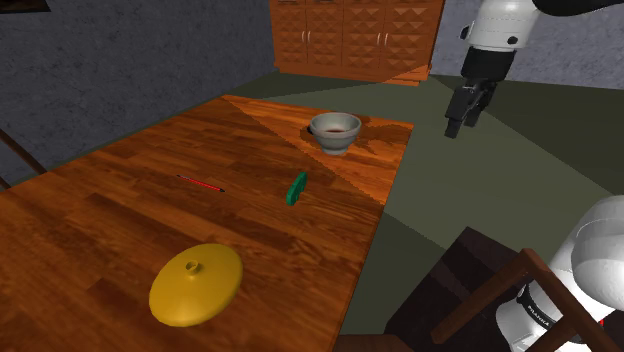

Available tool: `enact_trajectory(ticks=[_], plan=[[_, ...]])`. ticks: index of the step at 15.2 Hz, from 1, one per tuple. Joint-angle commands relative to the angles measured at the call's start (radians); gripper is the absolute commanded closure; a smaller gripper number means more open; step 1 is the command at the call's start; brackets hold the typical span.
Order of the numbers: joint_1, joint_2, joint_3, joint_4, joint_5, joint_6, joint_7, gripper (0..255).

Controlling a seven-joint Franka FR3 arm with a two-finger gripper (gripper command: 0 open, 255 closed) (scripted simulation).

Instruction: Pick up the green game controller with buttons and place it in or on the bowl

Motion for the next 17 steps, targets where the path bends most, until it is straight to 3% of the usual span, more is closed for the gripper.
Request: enact_trajectory(ticks=[1, 10, 17], plan=[[0.0, 0.0, 0.0, 0.0, 0.0, 0.0, 0.0, 0], [-0.029, 0.179, 0.233, 0.04, 0.111, 0.151, 0.398, 0], [-0.072, 0.409, 0.397, 0.168, 0.11, 0.258, 0.712, 0]])
